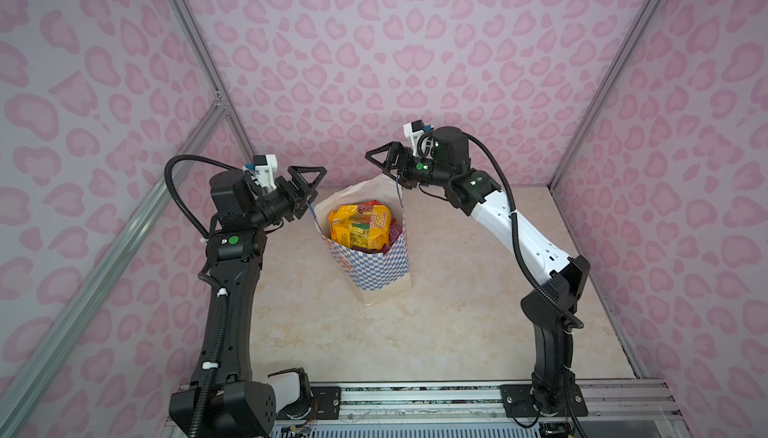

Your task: Place the snacks into the paper bag

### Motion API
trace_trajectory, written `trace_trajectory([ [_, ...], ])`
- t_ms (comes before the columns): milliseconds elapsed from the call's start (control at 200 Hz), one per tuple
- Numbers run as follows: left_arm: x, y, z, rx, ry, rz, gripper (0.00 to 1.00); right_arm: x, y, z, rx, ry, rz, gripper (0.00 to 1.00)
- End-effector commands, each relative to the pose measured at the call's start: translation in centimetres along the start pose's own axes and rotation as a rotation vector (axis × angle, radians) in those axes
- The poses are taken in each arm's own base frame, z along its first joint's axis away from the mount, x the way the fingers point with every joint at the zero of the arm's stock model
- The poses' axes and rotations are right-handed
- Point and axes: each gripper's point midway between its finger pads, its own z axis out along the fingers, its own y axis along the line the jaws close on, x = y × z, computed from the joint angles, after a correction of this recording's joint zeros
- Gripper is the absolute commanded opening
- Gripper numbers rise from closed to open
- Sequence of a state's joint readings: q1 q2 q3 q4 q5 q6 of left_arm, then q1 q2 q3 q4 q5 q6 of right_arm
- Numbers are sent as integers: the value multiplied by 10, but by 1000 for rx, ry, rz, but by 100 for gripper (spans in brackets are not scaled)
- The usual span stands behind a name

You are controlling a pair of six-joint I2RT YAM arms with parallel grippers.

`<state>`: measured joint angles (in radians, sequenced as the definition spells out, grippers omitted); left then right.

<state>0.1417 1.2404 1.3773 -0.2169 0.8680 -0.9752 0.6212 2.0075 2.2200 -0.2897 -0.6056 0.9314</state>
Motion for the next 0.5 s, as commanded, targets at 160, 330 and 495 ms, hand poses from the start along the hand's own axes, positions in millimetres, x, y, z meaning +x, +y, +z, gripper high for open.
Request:
trace_trajectory([
  [160, -16, -76, 13, 181, -5, 160, 97, -39, 54, -42, -149, -98, -121, 99],
  [330, -18, -111, 34, 246, 33, 192, 97, -60, 64, -74, -146, -150, -135, 99],
  [495, -3, -135, 61, 303, 109, 207, 97, -66, 59, -106, -93, -189, -146, 99],
])
